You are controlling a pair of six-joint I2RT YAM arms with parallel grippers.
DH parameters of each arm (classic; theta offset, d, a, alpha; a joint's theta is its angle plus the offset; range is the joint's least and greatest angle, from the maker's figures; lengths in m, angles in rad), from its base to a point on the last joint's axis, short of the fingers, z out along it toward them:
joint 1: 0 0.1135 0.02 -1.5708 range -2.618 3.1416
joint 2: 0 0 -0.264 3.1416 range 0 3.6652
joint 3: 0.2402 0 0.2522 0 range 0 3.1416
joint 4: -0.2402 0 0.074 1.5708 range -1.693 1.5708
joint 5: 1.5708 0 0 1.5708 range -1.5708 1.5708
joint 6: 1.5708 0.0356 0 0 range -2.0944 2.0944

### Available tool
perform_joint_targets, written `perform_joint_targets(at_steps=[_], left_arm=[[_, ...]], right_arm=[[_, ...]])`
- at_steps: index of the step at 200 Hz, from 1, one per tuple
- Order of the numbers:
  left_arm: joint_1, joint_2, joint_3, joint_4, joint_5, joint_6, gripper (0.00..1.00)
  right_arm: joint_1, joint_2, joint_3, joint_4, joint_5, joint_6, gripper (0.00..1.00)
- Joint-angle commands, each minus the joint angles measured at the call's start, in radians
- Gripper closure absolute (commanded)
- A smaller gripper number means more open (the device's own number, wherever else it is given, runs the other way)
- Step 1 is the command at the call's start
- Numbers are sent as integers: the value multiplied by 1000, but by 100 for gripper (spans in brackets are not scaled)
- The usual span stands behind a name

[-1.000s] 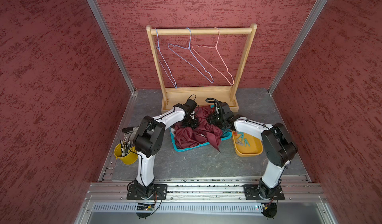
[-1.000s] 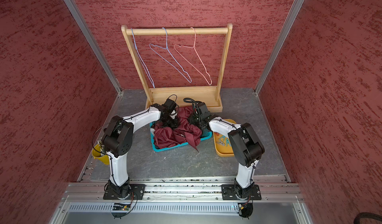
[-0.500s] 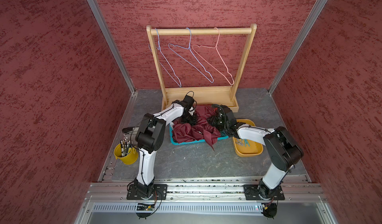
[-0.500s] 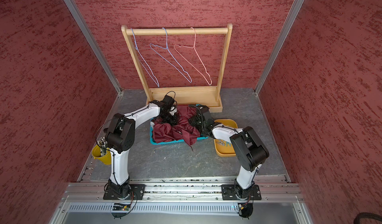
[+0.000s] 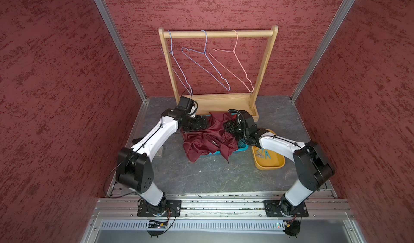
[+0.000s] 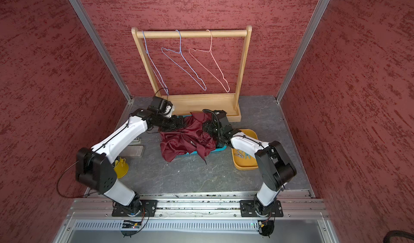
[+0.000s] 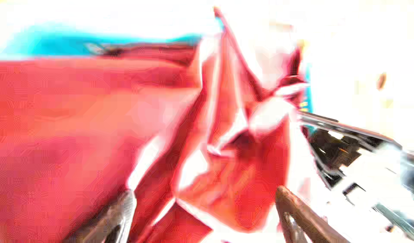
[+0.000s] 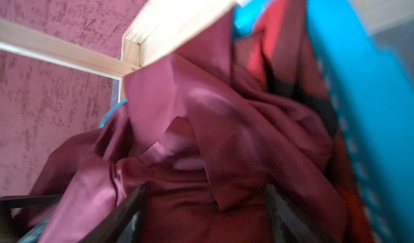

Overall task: Remove the clothespins securing long-sleeve shirts to the hanger
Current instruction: Adjust the long-sleeve shirt at the bin, then reset both arms

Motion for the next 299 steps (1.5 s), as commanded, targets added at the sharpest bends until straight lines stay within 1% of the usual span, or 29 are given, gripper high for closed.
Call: perform_joint_targets(at_steps=[1,14,29,53,63,79,90,100,110,132,145,154,164,178,188,196,207,212,220,229,244,252,260,267,274,282,291,299], left_arm=[[47,-156,-60,29,38,4,0],[82,-270,-118,61,49,-2,0],[121,-406,-188,87,32,-1,1],[177,-551,-273,119,61,39,1],[185,-571,-295,136,103,45,1],[183,-524,-287,159,182,25,1],[179,-482,-272,174,184,-11,0],[177,-476,-282,184,116,-33,0],[186,-502,-328,209,37,-39,0],[213,-597,-469,325,-69,7,0],[217,-637,-533,368,-159,52,0],[218,-662,-587,408,-237,56,0],[218,-693,-661,482,-336,42,0],[221,-735,-756,594,-460,46,0],[227,-763,-807,674,-505,56,0],[237,-772,-848,747,-519,78,0],[251,-759,-908,847,-516,137,0],[260,-738,-934,892,-516,158,0],[281,-690,-971,959,-514,183,0],[311,-624,-1001,1032,-492,215,0],[331,-510,-1032,1174,-495,285,0],[345,-453,-1040,1246,-494,309,0],[371,-386,-1042,1317,-482,286,0],[401,-330,-1044,1378,-432,260,0],[410,-265,-1045,1454,-402,253,0],[406,-214,-1022,1487,-399,235,0],[388,-160,-1006,1546,-360,300,0],[369,-109,-1000,1603,-398,321,0]], right_arm=[[1,-82,58,-59,82,-95,1],[-1,-132,70,-72,100,-134,1],[-2,-205,64,-79,128,-174,1],[-9,-316,37,-99,167,-210,1],[-16,-345,24,-106,164,-213,1],[-18,-361,9,-120,141,-224,1],[-17,-369,-6,-123,143,-224,1],[-19,-394,-33,-108,157,-218,1],[-22,-423,-57,-97,172,-214,1],[-49,-472,-101,-118,188,-202,1],[-55,-508,-122,-137,219,-231,1],[-57,-537,-141,-131,233,-276,1],[-58,-570,-161,-151,323,-298,1],[-59,-603,-196,-189,549,-261,1],[-57,-629,-257,-107,634,-326,1],[-58,-658,-329,16,629,-438,1],[-58,-699,-456,222,599,-601,1],[-58,-716,-514,290,632,-609,1],[-58,-739,-593,382,723,-591,1],[-60,-759,-688,535,789,-601,1],[-62,-764,-854,841,755,-755,1],[-62,-745,-917,946,732,-828,1],[-63,-721,-935,1005,774,-853,1],[-71,-699,-927,1017,792,-868,1],[-93,-671,-924,1046,778,-884,1],[-123,-630,-921,1074,750,-893,1],[-164,-576,-918,1119,733,-892,1],[-198,-531,-922,1169,740,-872,1]])
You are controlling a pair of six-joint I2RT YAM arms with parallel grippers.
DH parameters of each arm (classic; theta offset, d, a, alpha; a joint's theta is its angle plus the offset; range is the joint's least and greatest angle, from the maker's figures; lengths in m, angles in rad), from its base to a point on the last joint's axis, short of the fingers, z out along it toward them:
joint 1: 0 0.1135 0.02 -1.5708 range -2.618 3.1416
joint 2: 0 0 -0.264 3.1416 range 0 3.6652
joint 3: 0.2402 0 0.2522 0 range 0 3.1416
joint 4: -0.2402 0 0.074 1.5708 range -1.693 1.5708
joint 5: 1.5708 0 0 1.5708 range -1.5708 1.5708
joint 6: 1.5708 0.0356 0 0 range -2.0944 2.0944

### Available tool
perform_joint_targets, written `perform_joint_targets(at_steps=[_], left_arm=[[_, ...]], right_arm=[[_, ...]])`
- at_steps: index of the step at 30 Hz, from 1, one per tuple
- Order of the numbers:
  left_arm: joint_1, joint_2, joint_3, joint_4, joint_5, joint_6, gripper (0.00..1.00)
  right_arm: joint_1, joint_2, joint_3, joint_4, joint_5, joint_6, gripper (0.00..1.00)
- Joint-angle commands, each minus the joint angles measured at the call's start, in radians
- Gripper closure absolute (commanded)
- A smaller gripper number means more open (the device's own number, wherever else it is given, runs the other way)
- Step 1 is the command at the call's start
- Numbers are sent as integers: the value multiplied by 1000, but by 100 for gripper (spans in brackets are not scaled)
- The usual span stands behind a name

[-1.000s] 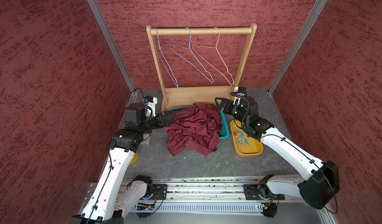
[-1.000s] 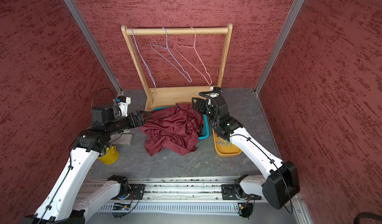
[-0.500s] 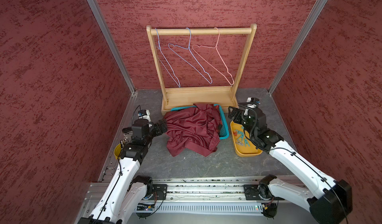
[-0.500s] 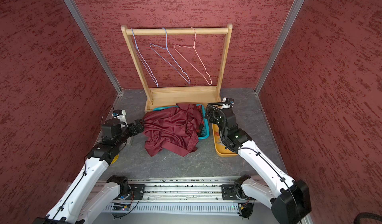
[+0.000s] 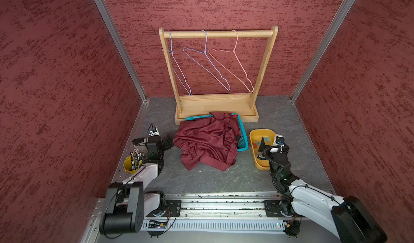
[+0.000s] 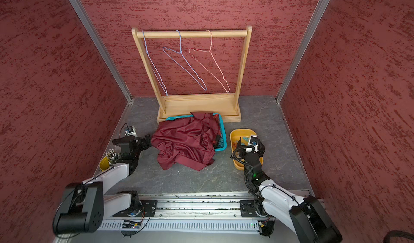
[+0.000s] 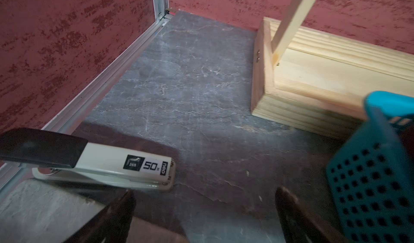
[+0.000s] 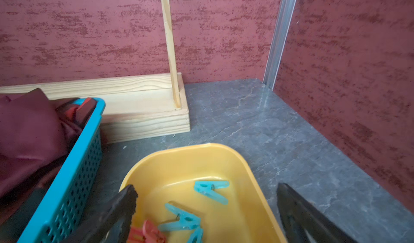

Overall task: Remove the clothespins securing long-sleeve shirts to the hanger
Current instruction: Reset both arms

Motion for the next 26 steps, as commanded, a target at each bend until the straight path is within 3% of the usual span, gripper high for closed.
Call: perform_joint_targets(at_steps=[1,5,6,10,14,16,18,26], left_arm=[[-31,110,36,303,29,80,0],[-40,241,3,492,28,98,0],[-42,219,22,412,30,92,0],[-49,236,18,454,20,103,0],[-57,230,27,424,13,108,0],[-67,237,28,437,2,116,0],[-69,233,29,425,-3,117,0],[-67,236,31,425,6,117,1]], right_arm=[[-82,93,21,304,24,-62,1],[-206,218,-1,418,-105,-30,1],[-225,262,-4,454,-125,-23,1],[-276,386,19,561,-255,-83,1],[-351,547,-8,747,-286,-10,1],[-359,505,29,601,-397,-28,1],[-383,520,60,569,-492,-39,1],[-425,513,110,466,-468,25,1]])
